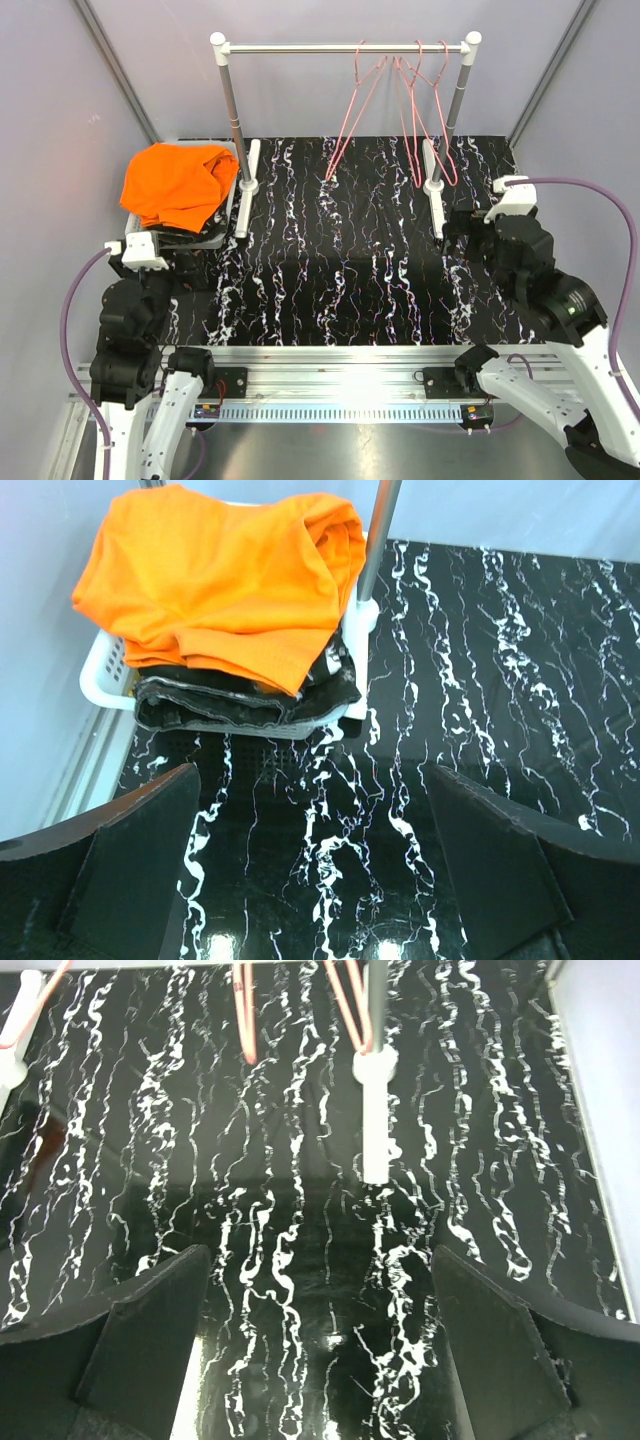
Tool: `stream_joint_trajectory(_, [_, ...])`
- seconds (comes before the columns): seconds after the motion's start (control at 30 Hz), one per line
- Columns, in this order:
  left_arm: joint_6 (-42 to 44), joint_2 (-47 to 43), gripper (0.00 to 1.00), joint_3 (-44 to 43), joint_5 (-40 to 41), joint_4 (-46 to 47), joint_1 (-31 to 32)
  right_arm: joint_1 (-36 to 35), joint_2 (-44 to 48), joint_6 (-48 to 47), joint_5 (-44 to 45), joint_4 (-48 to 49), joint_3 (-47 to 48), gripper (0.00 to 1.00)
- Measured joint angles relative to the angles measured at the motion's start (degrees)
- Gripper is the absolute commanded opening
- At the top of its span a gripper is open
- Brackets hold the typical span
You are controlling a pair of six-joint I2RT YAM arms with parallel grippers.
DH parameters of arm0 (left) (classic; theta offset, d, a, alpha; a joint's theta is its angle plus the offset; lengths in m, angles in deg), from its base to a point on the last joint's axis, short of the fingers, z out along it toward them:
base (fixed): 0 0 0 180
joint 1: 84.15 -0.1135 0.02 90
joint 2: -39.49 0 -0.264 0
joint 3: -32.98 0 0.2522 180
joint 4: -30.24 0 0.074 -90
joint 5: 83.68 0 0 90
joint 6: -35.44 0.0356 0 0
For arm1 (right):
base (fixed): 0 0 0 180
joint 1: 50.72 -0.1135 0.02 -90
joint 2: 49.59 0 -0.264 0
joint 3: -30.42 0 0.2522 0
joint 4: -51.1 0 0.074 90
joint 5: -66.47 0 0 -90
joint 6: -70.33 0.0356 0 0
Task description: Remove the trousers from the hanger
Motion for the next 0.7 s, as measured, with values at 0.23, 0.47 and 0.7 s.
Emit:
stream_joint_trajectory(0.23, [-0.2,-0.11,0.99,2.21,-0.37,0.83,0.0,0.0,3.21,0.0,1.81,-0.96,-0.24,1.0])
stream_joint_trajectory(0.47, [-0.2,-0.11,0.99,2.21,0.15,1.2,0.02,0.0,3.96,-0.02,2.56,-1.07,-0.44,0.99])
stream_joint_trajectory(0.7, [-0.35,-0.11,0.99,2.21,1.36,1.2,0.28,0.0,4.37,-0.02,2.45,-1.11,-0.63,0.99])
